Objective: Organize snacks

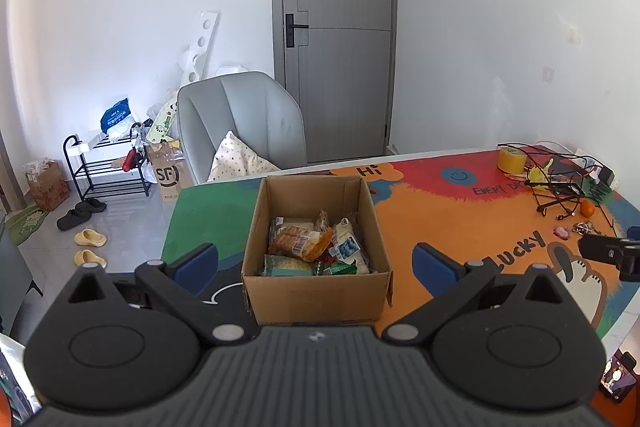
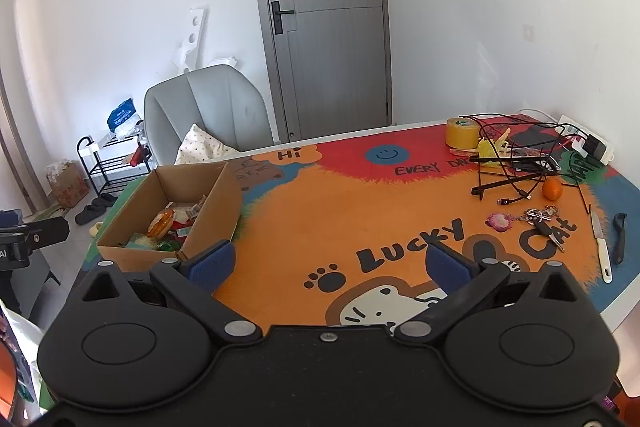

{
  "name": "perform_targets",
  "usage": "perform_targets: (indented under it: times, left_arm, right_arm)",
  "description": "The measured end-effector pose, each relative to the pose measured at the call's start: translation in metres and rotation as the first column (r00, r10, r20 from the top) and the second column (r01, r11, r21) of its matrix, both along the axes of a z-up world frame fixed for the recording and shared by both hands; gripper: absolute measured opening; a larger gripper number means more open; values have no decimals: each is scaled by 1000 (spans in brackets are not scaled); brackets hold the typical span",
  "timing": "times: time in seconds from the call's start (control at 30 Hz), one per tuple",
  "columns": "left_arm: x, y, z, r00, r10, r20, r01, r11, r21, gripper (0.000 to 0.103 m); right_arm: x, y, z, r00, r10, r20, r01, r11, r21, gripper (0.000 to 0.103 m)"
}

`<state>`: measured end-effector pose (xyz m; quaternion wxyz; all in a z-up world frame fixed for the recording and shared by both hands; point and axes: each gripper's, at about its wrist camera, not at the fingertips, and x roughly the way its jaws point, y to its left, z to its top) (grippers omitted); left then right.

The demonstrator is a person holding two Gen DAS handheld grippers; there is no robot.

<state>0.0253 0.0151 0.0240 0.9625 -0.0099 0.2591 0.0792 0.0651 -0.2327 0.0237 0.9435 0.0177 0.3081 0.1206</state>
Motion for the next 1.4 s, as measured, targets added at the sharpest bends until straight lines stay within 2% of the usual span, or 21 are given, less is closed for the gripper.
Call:
perform_targets:
  times: [1.4]
  left_arm:
    - [3, 1, -3, 1000, 6, -13, -6, 1000, 0, 103]
  right_arm:
    - [1, 1, -2, 1000, 8, 7, -7, 1000, -18, 103]
